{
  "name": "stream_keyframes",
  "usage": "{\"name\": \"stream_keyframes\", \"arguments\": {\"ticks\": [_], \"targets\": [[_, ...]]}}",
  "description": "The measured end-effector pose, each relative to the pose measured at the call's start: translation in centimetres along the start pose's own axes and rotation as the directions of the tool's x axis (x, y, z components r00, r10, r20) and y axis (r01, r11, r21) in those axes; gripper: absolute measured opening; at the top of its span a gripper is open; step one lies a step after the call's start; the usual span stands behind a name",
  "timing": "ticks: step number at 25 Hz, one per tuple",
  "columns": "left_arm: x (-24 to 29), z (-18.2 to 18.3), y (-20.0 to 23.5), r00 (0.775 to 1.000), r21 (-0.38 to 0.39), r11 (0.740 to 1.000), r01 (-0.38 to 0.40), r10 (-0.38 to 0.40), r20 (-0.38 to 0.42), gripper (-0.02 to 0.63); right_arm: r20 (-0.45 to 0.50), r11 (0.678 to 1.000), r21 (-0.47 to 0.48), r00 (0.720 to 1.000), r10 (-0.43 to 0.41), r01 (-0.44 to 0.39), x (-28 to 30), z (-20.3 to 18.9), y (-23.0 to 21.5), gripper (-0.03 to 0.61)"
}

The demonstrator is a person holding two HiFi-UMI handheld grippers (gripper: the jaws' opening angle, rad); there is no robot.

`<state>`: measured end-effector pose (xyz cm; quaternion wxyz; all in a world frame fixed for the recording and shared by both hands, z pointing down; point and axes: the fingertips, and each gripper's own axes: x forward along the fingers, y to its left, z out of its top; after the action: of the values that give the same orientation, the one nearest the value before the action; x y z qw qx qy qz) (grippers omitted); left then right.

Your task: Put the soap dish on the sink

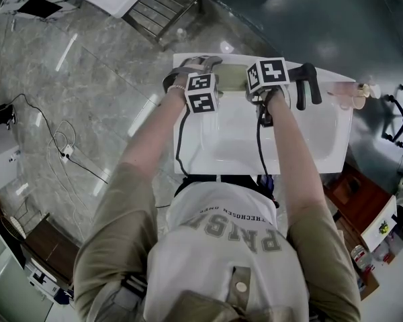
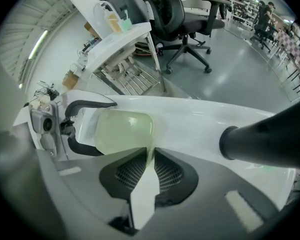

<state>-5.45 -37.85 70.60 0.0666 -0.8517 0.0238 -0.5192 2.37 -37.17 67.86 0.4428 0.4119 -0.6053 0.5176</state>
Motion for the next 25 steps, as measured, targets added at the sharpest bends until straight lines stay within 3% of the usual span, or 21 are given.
{"name": "stream_keyframes", "arguments": {"ticks": [15, 25], "targets": [[-0.02, -0.12, 0.1, 1.0, -0.013, 1.0, -0.004, 0.004, 0.006, 0.468, 0.044, 0.999, 0.027, 0.998, 0.038, -0.039, -0.1, -0.01, -0.02, 0.057], [-0.31, -0.33, 0.24, 1.0, -0.016, 1.0, -0.009, 0.009, -0.001, 0.468, 0.139, 0.997, 0.026, 0.988, 0.073, -0.077, -0.73, -0.14, 0.25, 0.143]]}}
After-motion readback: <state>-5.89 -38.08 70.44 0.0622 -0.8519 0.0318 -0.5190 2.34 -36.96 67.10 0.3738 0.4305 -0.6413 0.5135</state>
